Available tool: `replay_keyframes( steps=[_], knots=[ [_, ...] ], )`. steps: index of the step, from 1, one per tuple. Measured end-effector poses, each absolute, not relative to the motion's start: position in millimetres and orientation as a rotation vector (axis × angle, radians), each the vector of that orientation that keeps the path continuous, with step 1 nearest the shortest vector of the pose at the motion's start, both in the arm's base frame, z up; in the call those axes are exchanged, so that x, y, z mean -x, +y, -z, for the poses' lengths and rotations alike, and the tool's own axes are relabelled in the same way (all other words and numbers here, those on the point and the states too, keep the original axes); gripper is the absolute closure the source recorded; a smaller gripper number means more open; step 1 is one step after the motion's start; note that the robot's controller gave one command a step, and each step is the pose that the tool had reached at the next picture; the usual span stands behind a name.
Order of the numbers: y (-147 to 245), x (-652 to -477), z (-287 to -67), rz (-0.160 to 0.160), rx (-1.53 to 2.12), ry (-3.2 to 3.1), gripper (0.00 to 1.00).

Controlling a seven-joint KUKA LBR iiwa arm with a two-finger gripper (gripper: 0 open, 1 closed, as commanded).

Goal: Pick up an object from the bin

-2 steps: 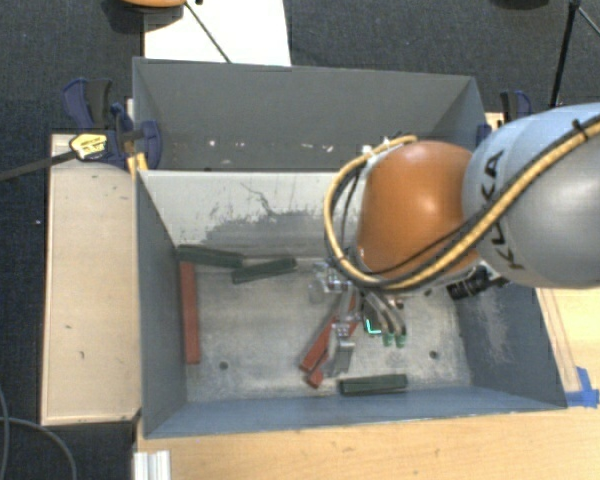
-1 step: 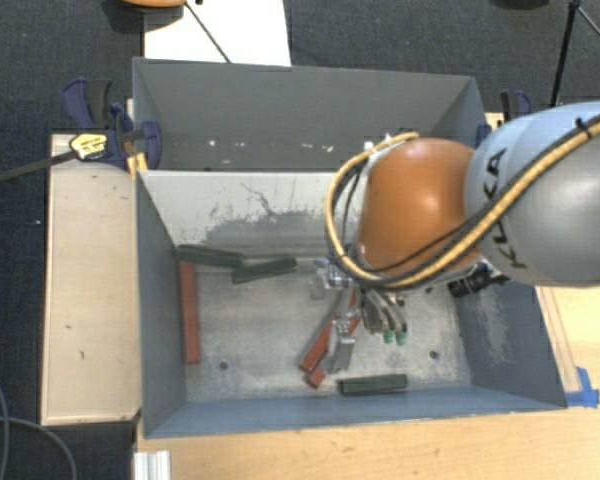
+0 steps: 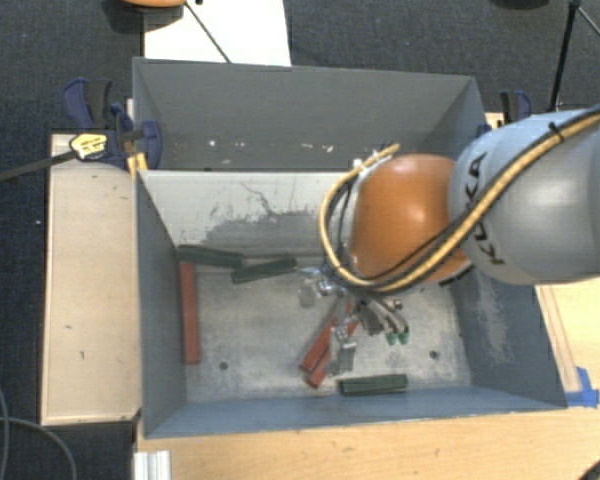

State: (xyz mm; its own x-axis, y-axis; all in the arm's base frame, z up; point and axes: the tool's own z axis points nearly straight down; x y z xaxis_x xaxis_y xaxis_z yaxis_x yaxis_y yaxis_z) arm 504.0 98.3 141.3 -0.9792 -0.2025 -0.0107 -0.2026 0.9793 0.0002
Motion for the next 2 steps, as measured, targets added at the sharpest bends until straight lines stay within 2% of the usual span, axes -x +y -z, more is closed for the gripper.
replay_keyframes(
  steps=[1,2],
  knots=[
    [75.8,-512.9,-66.8,-0.001,0.639,3.078,0.00],
    [81.8,-519.0,-70.5,-0.001,0.804,3.033,0.00]
  ],
)
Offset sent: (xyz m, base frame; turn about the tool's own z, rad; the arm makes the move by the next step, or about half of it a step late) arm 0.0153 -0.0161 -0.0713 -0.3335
